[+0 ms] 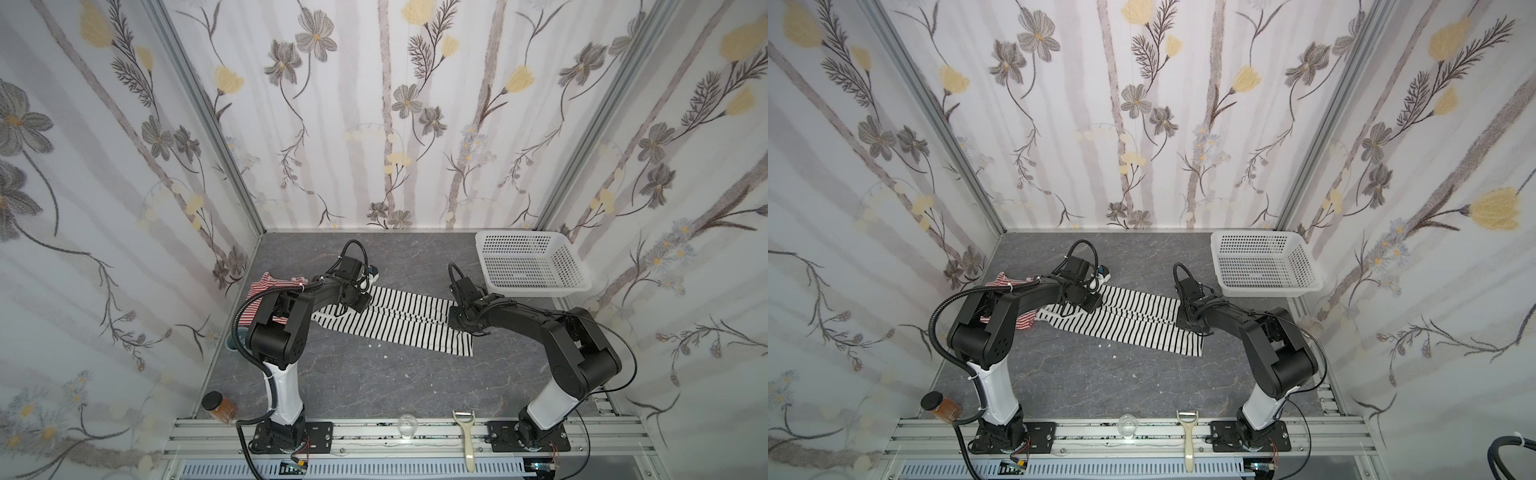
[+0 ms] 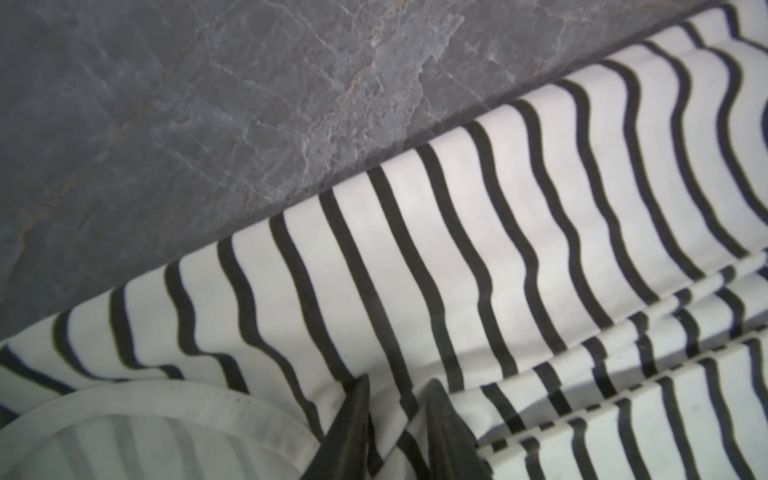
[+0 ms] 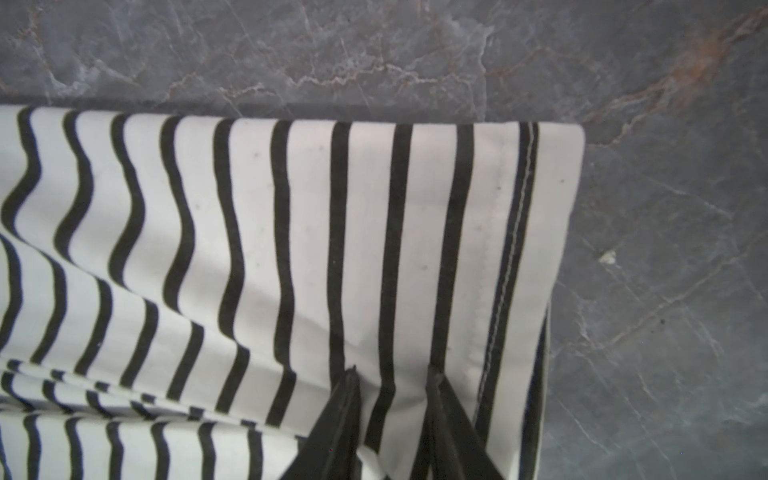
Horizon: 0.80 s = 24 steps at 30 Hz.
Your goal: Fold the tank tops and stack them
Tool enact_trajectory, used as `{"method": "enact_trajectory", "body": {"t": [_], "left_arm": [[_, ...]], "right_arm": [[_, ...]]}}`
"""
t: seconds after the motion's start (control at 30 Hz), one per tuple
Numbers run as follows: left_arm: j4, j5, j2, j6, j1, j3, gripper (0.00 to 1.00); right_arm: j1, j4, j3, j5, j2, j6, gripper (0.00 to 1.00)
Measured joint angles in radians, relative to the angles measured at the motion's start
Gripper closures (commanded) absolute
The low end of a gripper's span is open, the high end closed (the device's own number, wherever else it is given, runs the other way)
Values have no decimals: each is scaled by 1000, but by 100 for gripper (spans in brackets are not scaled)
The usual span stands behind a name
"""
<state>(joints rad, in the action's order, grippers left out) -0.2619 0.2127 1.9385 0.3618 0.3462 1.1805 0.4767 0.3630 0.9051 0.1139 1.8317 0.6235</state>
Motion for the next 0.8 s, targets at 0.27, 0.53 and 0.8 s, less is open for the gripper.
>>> {"method": "enact_trajectory", "body": {"t": [0.27, 0.53, 0.8], "left_arm": [[-60, -63, 196, 37, 21, 298, 72], [-167, -140, 369, 75, 50, 609, 71], [-227, -212, 237, 105, 34, 566, 70]], "right_arm": [[44, -19, -84, -6, -73, 59, 67], [220, -74, -120, -22, -99, 184, 67], [331, -2, -36, -108, -136, 236, 66]]}}
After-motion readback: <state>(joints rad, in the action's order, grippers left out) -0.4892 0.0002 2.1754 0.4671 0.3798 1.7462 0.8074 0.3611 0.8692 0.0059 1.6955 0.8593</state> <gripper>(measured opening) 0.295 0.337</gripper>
